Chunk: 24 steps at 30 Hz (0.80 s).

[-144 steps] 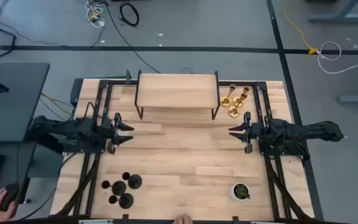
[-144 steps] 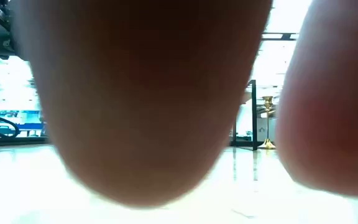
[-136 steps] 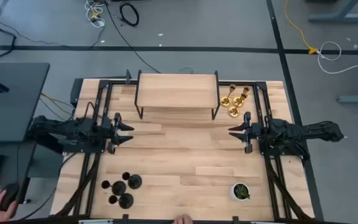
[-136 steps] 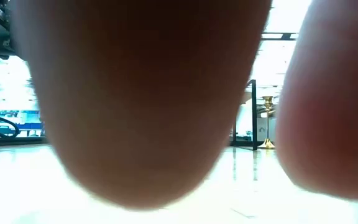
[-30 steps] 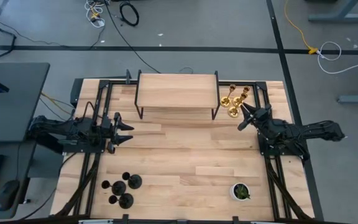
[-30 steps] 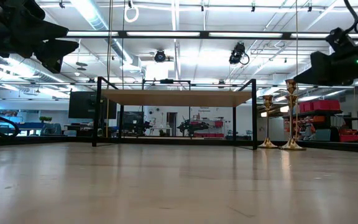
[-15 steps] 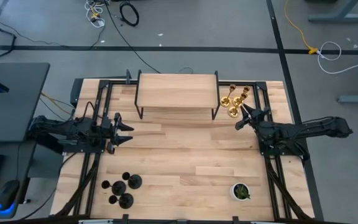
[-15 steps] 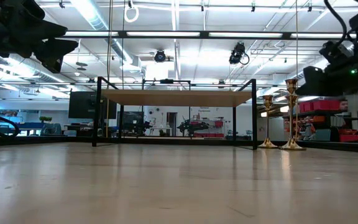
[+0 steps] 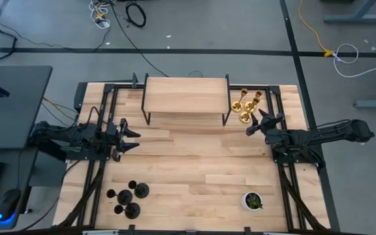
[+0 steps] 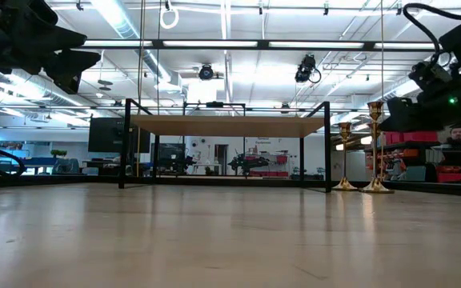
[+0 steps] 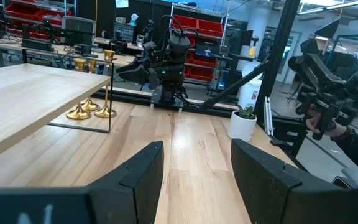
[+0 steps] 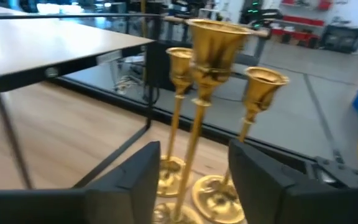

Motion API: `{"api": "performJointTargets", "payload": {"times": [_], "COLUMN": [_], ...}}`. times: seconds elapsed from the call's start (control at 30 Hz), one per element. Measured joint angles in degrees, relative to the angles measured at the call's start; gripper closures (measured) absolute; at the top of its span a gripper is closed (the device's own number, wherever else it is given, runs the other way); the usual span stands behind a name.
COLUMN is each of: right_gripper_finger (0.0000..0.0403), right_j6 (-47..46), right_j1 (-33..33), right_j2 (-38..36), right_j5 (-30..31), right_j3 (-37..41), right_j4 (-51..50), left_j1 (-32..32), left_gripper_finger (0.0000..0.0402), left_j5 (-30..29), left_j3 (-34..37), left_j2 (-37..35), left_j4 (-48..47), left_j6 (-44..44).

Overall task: Pick & Place candle stick holders
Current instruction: Put the bottom gold candle holder on the shelf

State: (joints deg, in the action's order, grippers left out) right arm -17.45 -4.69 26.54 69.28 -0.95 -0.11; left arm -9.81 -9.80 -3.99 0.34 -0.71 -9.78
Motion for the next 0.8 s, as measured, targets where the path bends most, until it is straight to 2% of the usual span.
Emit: {"api": "performJointTargets", "payload": {"times": [0.1, 0.23, 0.67, 0.8], "right_gripper_finger": [0.0175, 0.0163, 0.0174, 0.0174], "right_j6": [-2.16, -4.48, -7.27, -3.06], "right_j1": [0.09, 0.86, 4.81, 6.26], "right_j2": [0.68, 1.76, 4.84, 6.05], "right_j5": [0.54, 0.05, -3.66, -5.24], "right_j3": [0.00, 0.00, 0.00, 0.00], "right_j4": [-0.10, -0.06, 4.46, 8.70], "left_j1": [-0.01, 0.00, -0.01, -0.01], "left_gripper_finger": [0.0211, 0.0211, 0.0211, 0.0211], "left_j5": [0.00, 0.00, -0.93, -0.99], "left_j3": [0.01, 0.00, 0.00, 0.00], "left_j2": [0.00, 0.02, 0.02, 0.02], "left_j4": [0.00, 0.00, 0.00, 0.00], "left_j6": [0.00, 0.02, 0.04, 0.04]}}
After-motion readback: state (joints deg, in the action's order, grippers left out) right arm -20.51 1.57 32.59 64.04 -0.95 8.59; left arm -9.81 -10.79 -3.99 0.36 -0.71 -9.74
